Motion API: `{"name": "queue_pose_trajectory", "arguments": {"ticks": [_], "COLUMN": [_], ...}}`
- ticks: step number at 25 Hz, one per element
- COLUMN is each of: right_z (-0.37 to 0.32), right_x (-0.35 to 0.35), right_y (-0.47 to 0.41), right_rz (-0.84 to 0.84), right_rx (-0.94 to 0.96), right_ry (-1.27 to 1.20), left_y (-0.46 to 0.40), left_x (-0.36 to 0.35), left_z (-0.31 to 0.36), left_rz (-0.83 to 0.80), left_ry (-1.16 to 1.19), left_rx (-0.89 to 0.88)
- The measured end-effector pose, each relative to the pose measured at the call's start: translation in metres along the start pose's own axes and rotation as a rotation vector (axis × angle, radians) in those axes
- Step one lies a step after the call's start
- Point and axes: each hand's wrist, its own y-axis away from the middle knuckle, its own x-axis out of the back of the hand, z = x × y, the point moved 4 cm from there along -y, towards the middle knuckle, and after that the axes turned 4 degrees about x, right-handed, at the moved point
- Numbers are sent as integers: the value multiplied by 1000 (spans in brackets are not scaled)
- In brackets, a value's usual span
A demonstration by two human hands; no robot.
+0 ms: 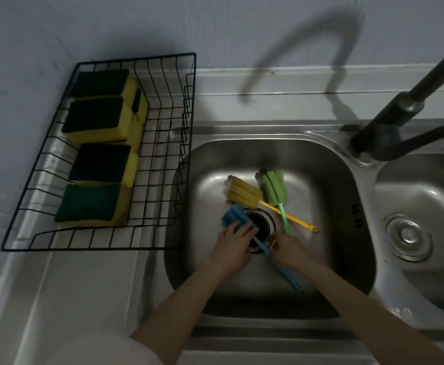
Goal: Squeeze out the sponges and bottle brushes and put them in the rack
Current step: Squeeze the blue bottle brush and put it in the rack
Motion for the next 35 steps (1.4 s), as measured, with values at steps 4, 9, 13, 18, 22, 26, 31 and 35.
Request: {"name": "queue_pose_trajectory", "arguments": {"ticks": [4, 9, 13, 18, 22, 26, 31, 35], "right_z": [10, -2, -24, -33, -48, -73, -111, -151], "right_x": [-28, -24, 19, 65, 91, 132, 187, 216], "right_y": [-7, 2, 38, 80, 96, 114, 136, 142], "right_rz": [14, -25, -73, -103, -66, 152, 482, 600], "right_rx": [-28, 21, 108, 213, 310, 497, 600, 697], "right_ry": [88, -91, -491, -816, -1078, -994, -878, -800], "left_y": [-2, 6, 13, 29, 40, 54, 78, 98], "left_x": [-12, -9, 7, 39, 66, 99, 155, 206], "left_z": [-4, -6, -6, 19, 30, 45, 55, 39], "left_rz": [-41, -15, 90, 303, 442, 597, 717, 859], "left_ry": [-38, -26, 11, 105, 137, 249, 405, 385], "left_rx": [14, 27, 19, -56, -84, -117, -153, -179]}}
